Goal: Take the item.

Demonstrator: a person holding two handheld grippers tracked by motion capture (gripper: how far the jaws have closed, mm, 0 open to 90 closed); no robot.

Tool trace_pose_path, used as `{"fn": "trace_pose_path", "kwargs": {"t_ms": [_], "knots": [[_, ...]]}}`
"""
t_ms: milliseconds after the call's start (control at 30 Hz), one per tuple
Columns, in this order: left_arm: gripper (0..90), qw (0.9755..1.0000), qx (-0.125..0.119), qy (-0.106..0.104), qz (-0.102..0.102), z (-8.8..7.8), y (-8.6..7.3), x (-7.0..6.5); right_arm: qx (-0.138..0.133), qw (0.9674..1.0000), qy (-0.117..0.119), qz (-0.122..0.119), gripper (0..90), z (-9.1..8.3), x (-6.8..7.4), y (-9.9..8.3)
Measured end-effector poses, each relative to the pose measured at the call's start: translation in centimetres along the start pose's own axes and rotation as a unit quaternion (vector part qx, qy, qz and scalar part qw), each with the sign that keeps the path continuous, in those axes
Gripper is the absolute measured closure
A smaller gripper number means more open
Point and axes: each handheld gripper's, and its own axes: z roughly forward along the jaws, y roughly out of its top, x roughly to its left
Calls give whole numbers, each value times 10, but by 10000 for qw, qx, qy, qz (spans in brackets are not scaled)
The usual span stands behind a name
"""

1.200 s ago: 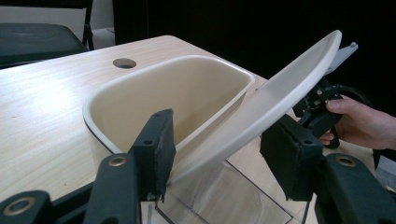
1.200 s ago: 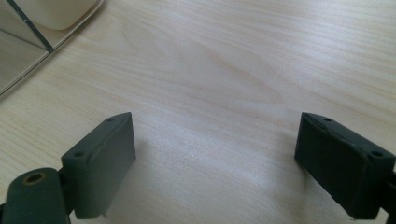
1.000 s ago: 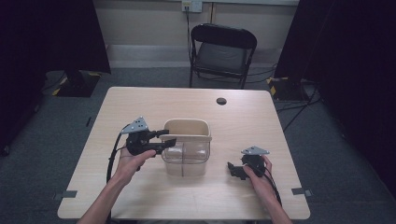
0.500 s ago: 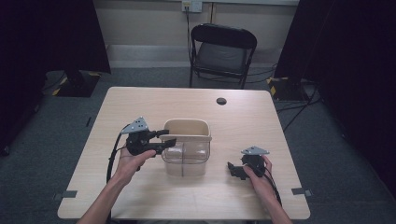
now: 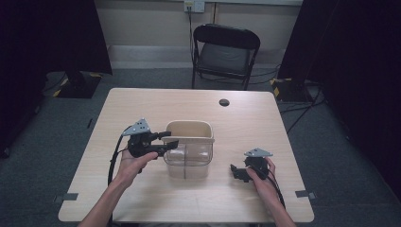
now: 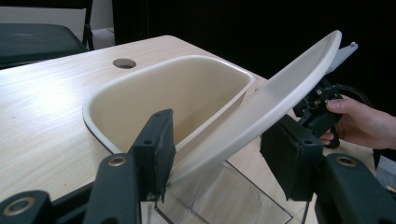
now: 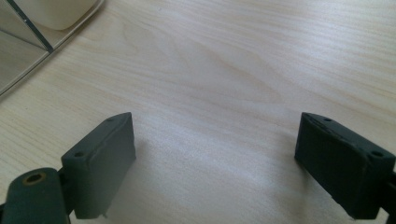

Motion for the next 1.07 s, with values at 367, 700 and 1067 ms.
{"fn": "trace_pose_path", "kwargs": {"t_ms": [367,700,1067], "knots": [[446,10000,20,-8,-9,0,0,0,0,10000,0,1,116,0,0,0],[446,10000,10,22,-9,0,0,0,0,10000,1,1,116,0,0,0],[445,10000,-1,11,-8,0,0,0,0,10000,1,1,116,0,0,0]]}}
